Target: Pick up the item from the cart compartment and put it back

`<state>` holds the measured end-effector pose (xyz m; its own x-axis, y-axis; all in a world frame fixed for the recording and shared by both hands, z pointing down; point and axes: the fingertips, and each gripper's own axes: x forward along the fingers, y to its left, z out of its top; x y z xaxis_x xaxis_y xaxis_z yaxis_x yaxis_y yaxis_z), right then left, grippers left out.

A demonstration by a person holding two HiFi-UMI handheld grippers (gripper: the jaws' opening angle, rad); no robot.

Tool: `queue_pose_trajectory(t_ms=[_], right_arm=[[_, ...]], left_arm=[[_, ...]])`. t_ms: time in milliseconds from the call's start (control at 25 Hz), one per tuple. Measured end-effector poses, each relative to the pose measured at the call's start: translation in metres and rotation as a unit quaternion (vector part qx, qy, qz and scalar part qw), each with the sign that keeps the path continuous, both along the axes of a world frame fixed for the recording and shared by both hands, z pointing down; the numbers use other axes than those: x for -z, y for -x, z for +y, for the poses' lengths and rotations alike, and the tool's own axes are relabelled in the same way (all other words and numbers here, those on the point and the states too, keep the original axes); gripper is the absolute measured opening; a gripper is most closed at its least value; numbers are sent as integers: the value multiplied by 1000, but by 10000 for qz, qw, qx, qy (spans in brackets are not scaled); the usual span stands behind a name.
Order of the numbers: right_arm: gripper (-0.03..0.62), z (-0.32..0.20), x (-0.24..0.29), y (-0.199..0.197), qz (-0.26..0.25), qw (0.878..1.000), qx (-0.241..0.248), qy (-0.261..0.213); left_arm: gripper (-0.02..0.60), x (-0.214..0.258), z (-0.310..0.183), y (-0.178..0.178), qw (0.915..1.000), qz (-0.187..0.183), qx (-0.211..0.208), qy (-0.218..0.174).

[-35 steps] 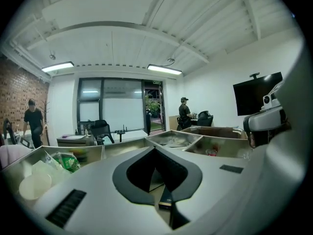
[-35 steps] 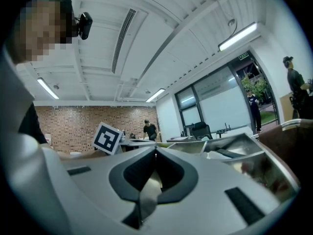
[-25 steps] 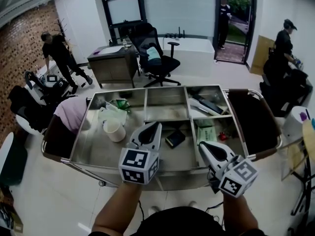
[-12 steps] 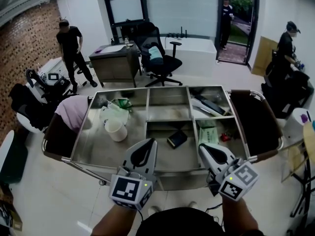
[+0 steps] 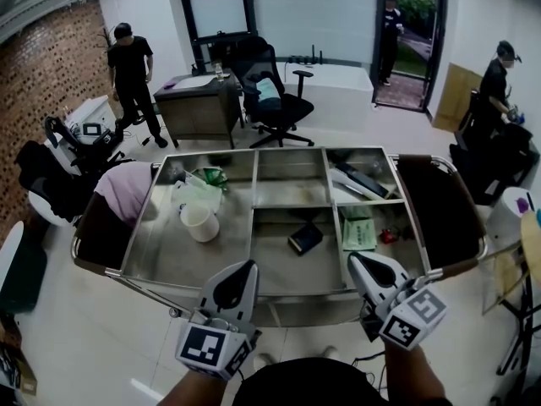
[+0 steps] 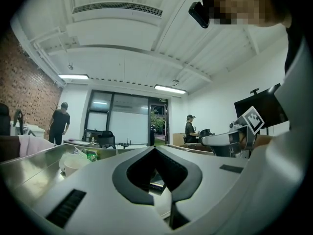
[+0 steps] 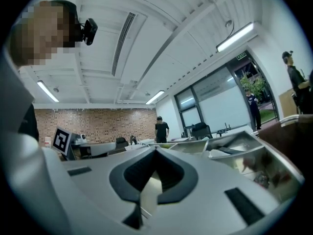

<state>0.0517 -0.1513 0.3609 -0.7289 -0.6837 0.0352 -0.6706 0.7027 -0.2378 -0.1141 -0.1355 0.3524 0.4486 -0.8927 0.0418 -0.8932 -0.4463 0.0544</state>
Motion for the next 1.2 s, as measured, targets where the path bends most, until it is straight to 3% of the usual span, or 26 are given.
queue_pose_trajectory(t_ms=[400,1200], right_arm=[[11,0,-4,4,283,9995,-57,-84],[11,2,3,4,183,9998,-10,-91]], left_arm=[[0,-1,1,0,10000,-62,-36,-68],[0,-8,-6,0,9999,-118,4,16]])
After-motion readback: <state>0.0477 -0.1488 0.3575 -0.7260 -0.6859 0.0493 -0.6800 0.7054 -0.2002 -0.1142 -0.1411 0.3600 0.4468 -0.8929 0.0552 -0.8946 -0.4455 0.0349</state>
